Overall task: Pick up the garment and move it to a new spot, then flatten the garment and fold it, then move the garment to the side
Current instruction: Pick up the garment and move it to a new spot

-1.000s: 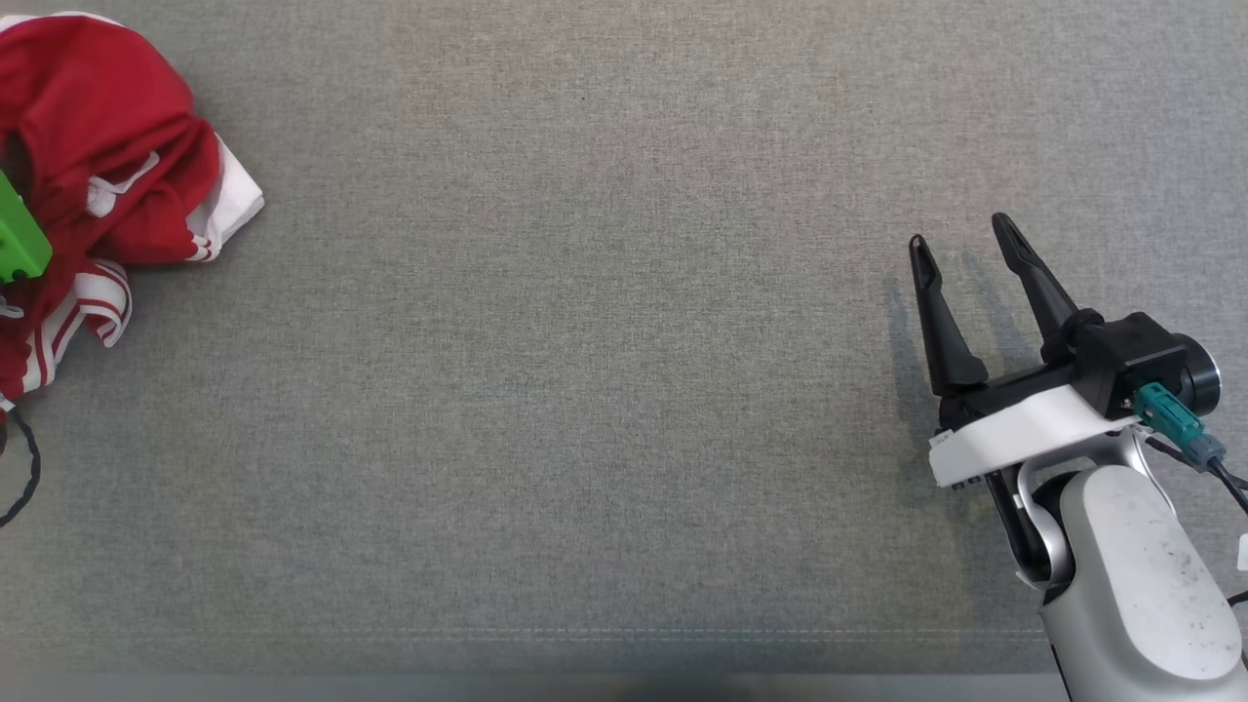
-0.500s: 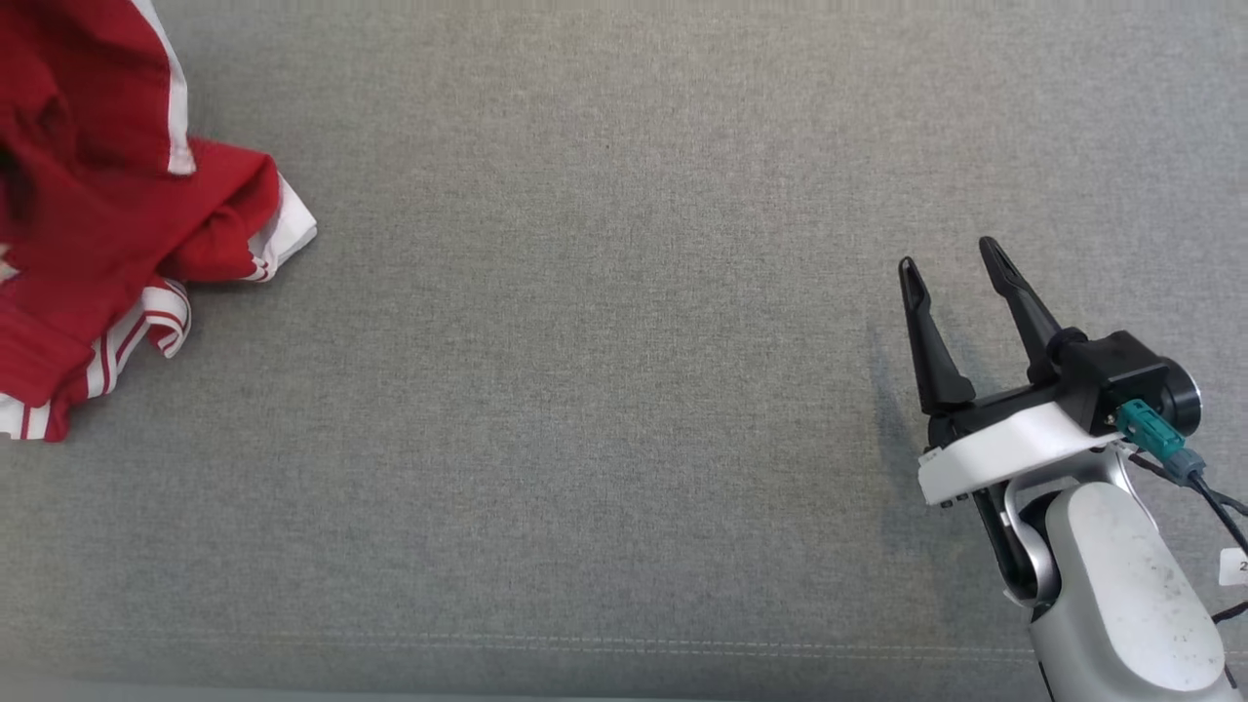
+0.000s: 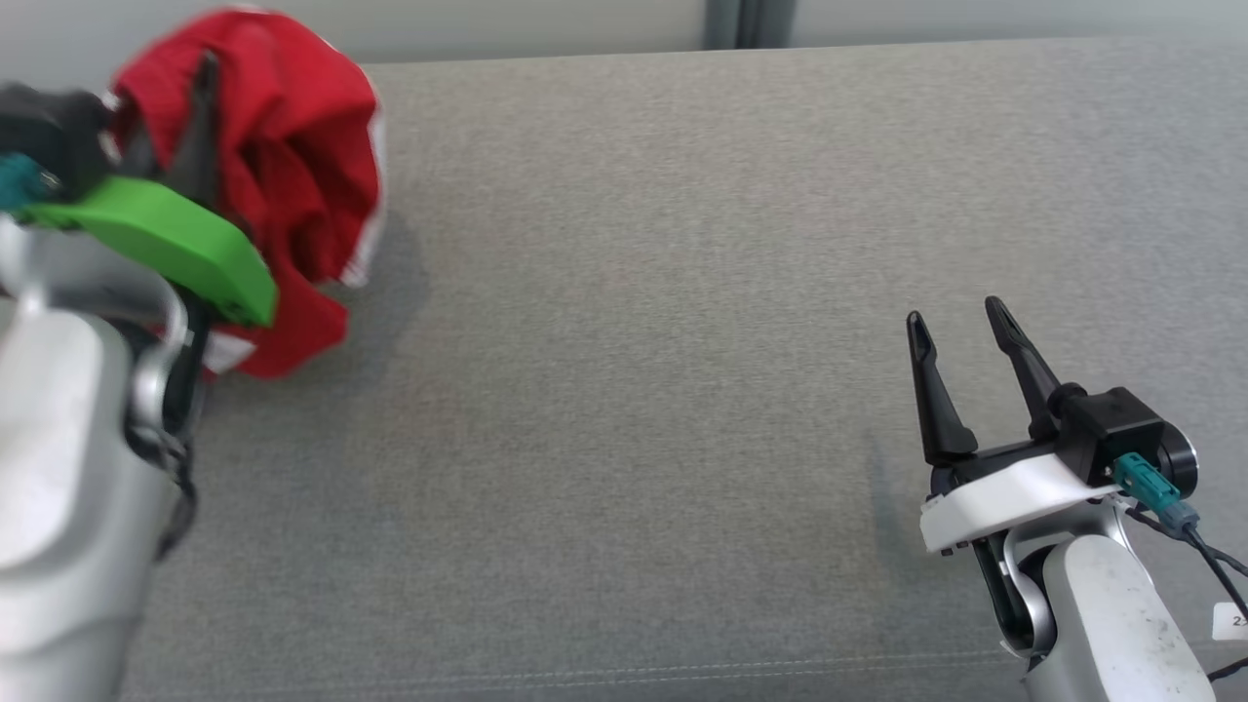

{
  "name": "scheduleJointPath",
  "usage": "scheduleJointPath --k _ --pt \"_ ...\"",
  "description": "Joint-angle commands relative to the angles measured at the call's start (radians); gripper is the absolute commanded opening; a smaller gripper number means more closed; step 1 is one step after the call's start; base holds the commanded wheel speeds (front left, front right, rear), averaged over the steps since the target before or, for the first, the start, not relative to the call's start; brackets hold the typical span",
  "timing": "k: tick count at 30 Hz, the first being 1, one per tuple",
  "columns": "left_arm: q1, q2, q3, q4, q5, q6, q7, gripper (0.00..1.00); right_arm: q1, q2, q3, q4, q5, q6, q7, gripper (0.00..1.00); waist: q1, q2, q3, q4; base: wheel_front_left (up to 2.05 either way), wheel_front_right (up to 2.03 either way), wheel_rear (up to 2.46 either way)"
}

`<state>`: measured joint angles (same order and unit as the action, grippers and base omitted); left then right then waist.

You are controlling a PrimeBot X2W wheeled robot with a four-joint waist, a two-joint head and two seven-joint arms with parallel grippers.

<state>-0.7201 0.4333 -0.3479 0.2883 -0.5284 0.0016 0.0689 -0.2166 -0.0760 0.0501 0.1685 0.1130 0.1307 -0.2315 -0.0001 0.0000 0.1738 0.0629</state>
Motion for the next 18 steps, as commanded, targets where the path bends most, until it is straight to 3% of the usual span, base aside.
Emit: scheduleJointPath --k 1,6,11,18 --pt "0.032 -0.013 -0.007 -0.023 -0.006 0.010 -0.004 0.00 0.012 0.001 -0.002 -0.006 -0.004 0.000 0.000 1.00 0.0001 0.0000 -0.017 -0.065 0.00 0.00 0.00" --pt "0.129 -0.076 -0.078 -0.117 0.020 0.045 -0.005 0.00 0.021 0.012 -0.011 -0.021 0.002 0.000 0.006 1.00 0.0001 0.0000 0.009 -0.139 0.00 0.00 0.00" --pt "0.140 -0.141 -0.147 -0.135 0.019 0.030 0.005 0.00 0.001 0.018 -0.014 -0.022 0.018 0.000 -0.002 1.00 0.0001 0.0000 0.047 -0.229 0.00 0.00 0.00" --pt "0.065 -0.183 -0.216 -0.074 0.064 0.015 0.032 0.00 -0.018 0.026 -0.001 -0.001 0.044 0.000 -0.018 1.00 0.0001 0.0000 0.106 -0.360 0.00 0.00 0.00"
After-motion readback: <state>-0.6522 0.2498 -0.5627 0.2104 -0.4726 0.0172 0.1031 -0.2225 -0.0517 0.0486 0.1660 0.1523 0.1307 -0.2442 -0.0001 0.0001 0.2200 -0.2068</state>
